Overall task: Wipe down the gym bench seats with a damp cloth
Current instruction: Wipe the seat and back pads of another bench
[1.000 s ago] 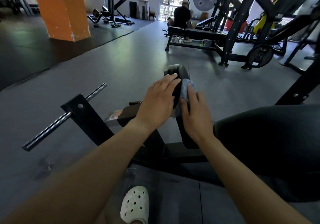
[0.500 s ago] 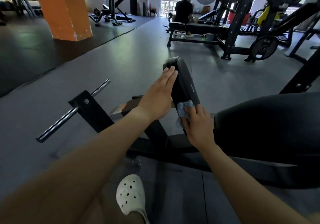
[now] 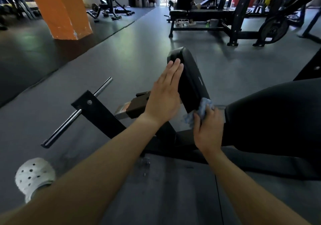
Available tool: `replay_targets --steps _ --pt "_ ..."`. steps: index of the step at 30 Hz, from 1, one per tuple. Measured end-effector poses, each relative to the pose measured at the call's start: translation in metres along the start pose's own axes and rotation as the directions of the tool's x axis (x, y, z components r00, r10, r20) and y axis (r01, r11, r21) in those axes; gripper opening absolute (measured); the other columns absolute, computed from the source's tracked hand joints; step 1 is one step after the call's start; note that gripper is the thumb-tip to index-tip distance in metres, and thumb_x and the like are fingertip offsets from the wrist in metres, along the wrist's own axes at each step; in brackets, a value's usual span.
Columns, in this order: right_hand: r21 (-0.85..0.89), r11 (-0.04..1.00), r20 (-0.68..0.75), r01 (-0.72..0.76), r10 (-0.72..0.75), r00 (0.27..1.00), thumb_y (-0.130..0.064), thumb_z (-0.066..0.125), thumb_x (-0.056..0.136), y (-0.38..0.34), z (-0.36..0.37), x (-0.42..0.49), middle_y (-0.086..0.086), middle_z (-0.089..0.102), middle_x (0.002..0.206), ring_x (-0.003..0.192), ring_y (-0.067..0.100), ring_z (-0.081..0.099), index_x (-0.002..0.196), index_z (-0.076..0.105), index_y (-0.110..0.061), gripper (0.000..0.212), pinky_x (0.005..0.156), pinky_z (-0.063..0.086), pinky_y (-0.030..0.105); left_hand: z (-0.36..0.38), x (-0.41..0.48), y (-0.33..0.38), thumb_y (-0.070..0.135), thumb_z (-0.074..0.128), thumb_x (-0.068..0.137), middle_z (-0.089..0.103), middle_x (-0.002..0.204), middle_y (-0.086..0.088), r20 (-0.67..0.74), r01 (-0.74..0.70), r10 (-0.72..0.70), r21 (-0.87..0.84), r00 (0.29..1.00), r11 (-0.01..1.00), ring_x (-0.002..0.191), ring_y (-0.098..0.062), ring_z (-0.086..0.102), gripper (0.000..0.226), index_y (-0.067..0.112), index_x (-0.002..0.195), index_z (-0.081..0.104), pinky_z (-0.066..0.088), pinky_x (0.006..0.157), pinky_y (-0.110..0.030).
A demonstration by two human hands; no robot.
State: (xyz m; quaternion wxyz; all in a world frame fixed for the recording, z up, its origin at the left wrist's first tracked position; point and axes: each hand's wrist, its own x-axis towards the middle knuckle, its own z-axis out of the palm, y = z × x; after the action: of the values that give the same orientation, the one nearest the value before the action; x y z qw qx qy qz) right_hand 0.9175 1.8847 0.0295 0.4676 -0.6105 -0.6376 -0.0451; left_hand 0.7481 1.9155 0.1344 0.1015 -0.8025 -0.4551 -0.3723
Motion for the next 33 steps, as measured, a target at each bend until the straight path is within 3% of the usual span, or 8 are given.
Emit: replay_targets --steps 4,7,11,15,21,27,30,33 --pt "-0.007 0.999 -0.083 -0.033 0.032 0.996 -0.031 0.051 0.101 -0.03 0.01 0.031 0.013 0.054 0.092 0.087 0.028 0.048 0.114 0.056 0.0 0.034 0.077 0.042 0.044 0.014 0.0 -0.009 0.002 0.048 0.093 0.018 0.171 -0.009 -0.058 -0.028 0.026 -0.032 0.998 0.999 0.159 -0.024 0.011 0.072 0.004 0.161 0.025 0.027 0.125 -0.042" --pt "-0.001 1.0 -0.13 -0.014 0.013 0.991 -0.037 0.048 0.105 -0.059 0.015 0.059 0.011 0.057 0.101 0.092 0.026 0.05 0.125 0.054 -0.004 0.039 0.082 0.042 0.038 0.019 0.003 -0.015 0.018 0.039 0.1 0.022 0.17 -0.011 -0.072 -0.046 0.043 -0.043 0.997 0.998 0.159 -0.025 0.015 0.063 0.003 0.16 0.027 0.025 0.126 -0.041" --pt "-0.041 0.999 -0.225 -0.024 0.015 0.974 -0.042 0.043 0.106 -0.058 0.022 0.055 0.012 0.055 0.099 0.09 0.026 0.048 0.123 0.056 -0.002 0.046 0.079 0.041 0.04 0.02 0.004 -0.022 0.021 0.037 0.1 0.021 0.17 -0.01 -0.062 -0.092 0.09 -0.042 0.994 0.995 0.159 -0.024 0.014 0.063 0.004 0.16 0.028 0.025 0.126 -0.042" --pt "-0.089 0.975 -0.31 -0.202 0.165 0.936 -0.045 0.038 0.105 -0.033 0.032 0.008 0.016 0.053 0.095 0.088 0.031 0.048 0.111 0.058 0.002 0.051 0.077 0.041 0.046 0.015 0.004 -0.028 0.005 0.044 0.094 0.018 0.171 -0.007 -0.054 -0.121 0.118 -0.057 0.992 0.991 0.159 -0.022 0.011 0.07 0.006 0.161 0.026 0.03 0.123 -0.044" --pt "-0.156 0.879 -0.327 -0.45 0.384 0.863 -0.041 0.035 0.106 -0.02 0.039 -0.038 0.014 0.052 0.104 0.091 0.03 0.049 0.119 0.056 0.0 0.048 0.077 0.044 0.047 0.011 0.0 -0.034 0.011 0.044 0.097 0.012 0.172 -0.007 -0.009 -0.167 0.167 -0.056 0.986 0.984 0.16 -0.022 0.006 0.069 0.007 0.162 0.021 0.024 0.125 -0.046" --pt "0.191 0.784 -0.341 -0.591 0.617 0.709 -0.038 0.032 0.11 -0.048 0.042 -0.025 -0.001 0.048 0.116 0.098 0.018 0.056 0.116 0.05 -0.011 0.033 0.082 0.052 0.039 0.011 0.0 -0.04 0.012 0.046 0.097 0.008 0.173 -0.007 0.029 -0.196 0.198 -0.077 0.98 0.978 0.16 -0.023 0.003 0.073 0.007 0.164 0.016 0.022 0.126 -0.048" --pt "0.255 0.788 -0.245 -0.56 0.613 0.751 -0.039 0.031 0.11 -0.077 0.029 0.006 -0.008 0.055 0.106 0.091 0.001 0.059 0.118 0.048 -0.023 0.024 0.071 0.045 0.018 0.012 0.003 -0.044 0.011 0.047 0.096 0.009 0.173 -0.008 0.017 -0.21 0.212 -0.092 0.977 0.973 0.16 -0.024 0.005 0.074 0.007 0.163 0.017 0.02 0.127 -0.046" --pt "0.211 0.873 -0.215 -0.439 0.48 0.851 -0.04 0.033 0.11 -0.103 0.02 0.038 -0.012 0.06 0.104 0.088 -0.004 0.059 0.121 0.049 -0.027 0.023 0.07 0.046 0.017 0.012 0.005 -0.045 0.015 0.047 0.097 0.012 0.172 -0.008 0.017 -0.22 0.222 -0.08 0.975 0.972 0.159 -0.025 0.009 0.072 0.006 0.163 0.019 0.022 0.126 -0.046"
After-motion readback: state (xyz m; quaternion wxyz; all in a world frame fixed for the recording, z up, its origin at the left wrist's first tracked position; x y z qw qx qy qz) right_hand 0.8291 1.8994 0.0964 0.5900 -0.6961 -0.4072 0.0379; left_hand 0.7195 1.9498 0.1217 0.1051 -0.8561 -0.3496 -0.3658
